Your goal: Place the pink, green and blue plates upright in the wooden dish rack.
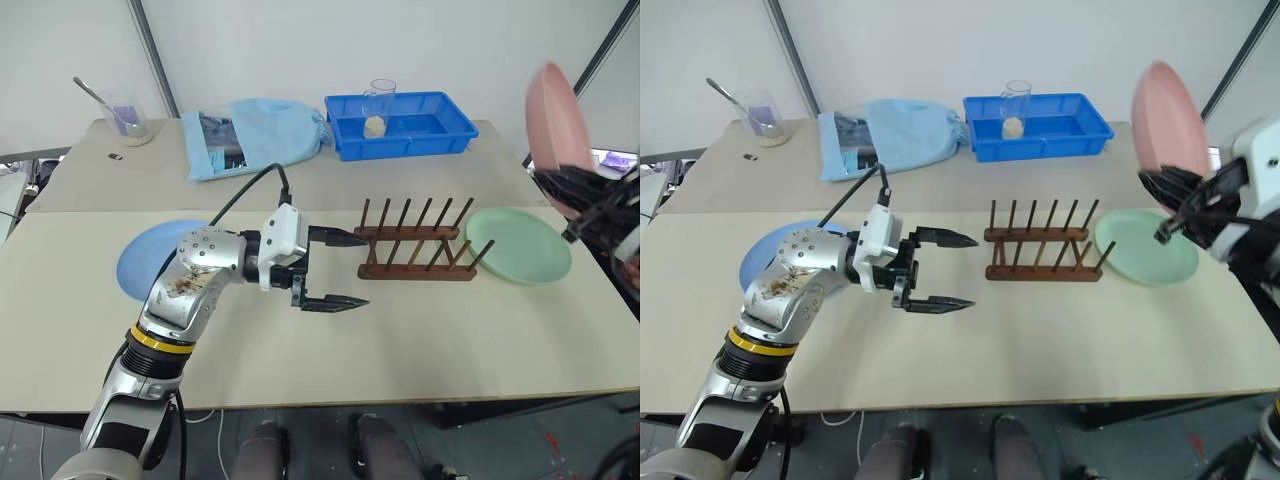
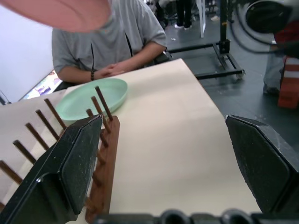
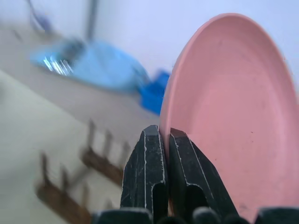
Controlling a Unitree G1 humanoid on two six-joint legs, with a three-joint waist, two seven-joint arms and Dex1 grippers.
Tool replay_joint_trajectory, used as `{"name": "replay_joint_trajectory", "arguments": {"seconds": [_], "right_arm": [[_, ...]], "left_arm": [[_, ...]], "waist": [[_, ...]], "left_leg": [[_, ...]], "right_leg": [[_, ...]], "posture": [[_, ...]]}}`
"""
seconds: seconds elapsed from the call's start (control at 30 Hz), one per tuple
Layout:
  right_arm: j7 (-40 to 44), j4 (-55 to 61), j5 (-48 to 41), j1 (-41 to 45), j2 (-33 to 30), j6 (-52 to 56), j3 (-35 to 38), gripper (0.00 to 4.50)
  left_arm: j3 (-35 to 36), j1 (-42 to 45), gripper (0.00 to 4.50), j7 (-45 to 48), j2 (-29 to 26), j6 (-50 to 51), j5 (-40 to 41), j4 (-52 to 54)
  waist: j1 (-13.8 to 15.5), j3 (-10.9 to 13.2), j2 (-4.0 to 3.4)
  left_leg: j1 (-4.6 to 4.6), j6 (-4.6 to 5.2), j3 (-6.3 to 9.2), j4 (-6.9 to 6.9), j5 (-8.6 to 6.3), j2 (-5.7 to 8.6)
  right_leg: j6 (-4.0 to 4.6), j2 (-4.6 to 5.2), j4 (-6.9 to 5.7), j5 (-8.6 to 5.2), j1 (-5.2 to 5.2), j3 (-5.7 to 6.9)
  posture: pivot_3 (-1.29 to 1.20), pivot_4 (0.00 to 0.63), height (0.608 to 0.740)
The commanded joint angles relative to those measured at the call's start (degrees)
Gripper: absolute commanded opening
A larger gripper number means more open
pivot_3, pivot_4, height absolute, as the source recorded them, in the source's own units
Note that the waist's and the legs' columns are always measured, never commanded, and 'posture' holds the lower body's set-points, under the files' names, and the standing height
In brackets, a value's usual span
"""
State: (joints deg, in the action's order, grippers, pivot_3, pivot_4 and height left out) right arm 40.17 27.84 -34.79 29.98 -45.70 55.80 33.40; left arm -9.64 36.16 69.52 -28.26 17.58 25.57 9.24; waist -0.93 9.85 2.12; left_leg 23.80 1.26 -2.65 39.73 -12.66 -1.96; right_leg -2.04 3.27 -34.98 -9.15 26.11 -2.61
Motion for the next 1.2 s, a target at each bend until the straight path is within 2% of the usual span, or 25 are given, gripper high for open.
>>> {"name": "replay_joint_trajectory", "arguments": {"seconds": [0.03,0.23,0.43,0.57,0.8,1.2], "right_arm": [[-1.2,-8.7,-10.0,6.1,1.9,5.5,3.9,0.02],[-1.6,-19.0,-21.6,8.9,1.4,13.5,7.0,0.02],[-2.5,-22.7,-26.1,7.8,-0.4,15.3,7.0,0.02],[-2.7,-24.0,-28.0,6.5,-1.7,16.3,6.7,0.02],[-1.3,-26.4,-28.6,3.8,-3.7,15.5,5.4,0.02],[6.5,-34.9,-23.8,2.2,-9.2,11.3,0.8,0.02]], "left_arm": [[1.8,1.1,4.5,-0.3,-0.5,1.3,2.4,2.5],[2.4,0.5,4.5,-1.1,-1.5,4.9,5.1,5.2],[3.3,1.2,4.5,-1.1,-2.3,7.5,7.3,6.2],[3.8,2.0,4.5,-1.0,-2.5,8.8,8.9,6.4],[3.9,3.5,4.5,-1.1,-2.1,10.2,10.7,5.9],[3.4,3.8,4.5,-1.1,-1.6,9.0,10.1,5.7]], "waist": [[0.1,0.0,0.0],[0.3,0.0,-0.02],[0.2,0.0,-0.03],[0.2,0.0,-0.02],[0.1,0.0,-0.03],[0.1,0.0,-0.03]], "left_leg": [[0.06,0.0,-0.01,-0.01,0.0,0.01],[0.35,0.26,0.05,-0.02,-0.15,0.08],[0.32,0.43,0.05,-0.02,-0.25,0.06],[0.29,0.43,0.04,0.01,-0.25,0.06],[0.27,0.44,0.02,0.04,-0.24,0.06],[0.27,0.44,0.01,0.04,-0.24,0.07]], "right_leg": [[0.0,0.02,0.05,0.0,0.01,-0.01],[-0.17,0.07,0.14,-0.02,0.11,-0.01],[-0.38,0.02,0.12,0.02,0.12,0.0],[-0.13,0.02,0.08,-0.13,0.1,-0.01],[-0.14,0.02,0.07,-0.12,0.09,-0.04],[-0.13,0.01,0.08,-0.13,0.09,-0.05]], "posture": [[0.0,0.15,0.72],[0.0,0.15,0.72],[0.0,0.15,0.72],[0.0,0.15,0.72],[0.0,0.15,0.72],[0.0,0.15,0.72]]}}
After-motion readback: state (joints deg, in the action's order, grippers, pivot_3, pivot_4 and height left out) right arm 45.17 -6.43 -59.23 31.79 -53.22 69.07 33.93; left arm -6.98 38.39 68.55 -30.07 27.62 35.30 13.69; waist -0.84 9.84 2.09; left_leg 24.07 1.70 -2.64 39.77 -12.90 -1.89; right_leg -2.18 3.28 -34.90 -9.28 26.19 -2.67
